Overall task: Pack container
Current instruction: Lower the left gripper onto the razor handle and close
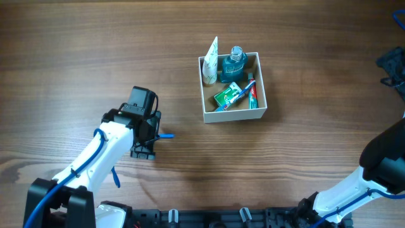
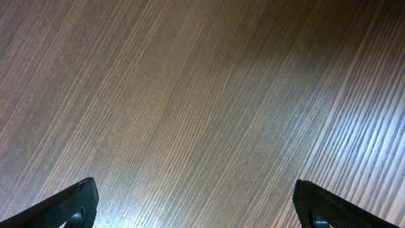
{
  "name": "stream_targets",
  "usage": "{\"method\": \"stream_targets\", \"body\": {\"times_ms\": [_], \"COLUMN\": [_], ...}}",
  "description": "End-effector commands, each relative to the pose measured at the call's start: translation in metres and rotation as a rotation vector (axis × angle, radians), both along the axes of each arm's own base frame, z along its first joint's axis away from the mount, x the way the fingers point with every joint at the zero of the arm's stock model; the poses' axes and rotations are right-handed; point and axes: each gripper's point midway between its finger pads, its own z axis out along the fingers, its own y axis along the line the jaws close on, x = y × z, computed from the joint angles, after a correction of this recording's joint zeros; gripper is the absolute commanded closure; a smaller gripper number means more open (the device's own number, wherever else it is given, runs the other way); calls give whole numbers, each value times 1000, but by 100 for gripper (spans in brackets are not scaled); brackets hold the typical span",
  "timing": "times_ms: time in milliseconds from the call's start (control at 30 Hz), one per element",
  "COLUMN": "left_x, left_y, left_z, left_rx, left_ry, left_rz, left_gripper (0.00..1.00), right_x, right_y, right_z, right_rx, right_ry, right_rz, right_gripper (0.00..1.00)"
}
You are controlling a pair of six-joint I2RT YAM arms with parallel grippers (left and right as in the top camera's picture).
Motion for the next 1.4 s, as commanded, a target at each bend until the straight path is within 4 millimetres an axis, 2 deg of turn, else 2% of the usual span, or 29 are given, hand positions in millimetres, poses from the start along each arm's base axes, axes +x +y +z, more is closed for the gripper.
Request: {"method": "stream_targets", "body": {"times_ms": [0, 467, 1133, 1367], "left_x": [-8, -13, -6, -5], "left_y": [1, 0, 11, 7], "left_z": [-11, -26, -25, -24], "left_rx": [4, -10, -66, -105], "left_ry": [6, 43, 44, 47], "left_rz": [-22, 58, 147, 170], "left_gripper": [4, 4, 9, 12], "right_x": [0, 0, 0, 0], "right_y": [0, 0, 0, 0], "right_z": [1, 1, 1, 1], "right_rx": [0, 0, 0, 0], "right_ry": [-2, -2, -3, -2], "right_rz": [8, 7, 7, 8], "right_gripper": [0, 0, 0, 0]}}
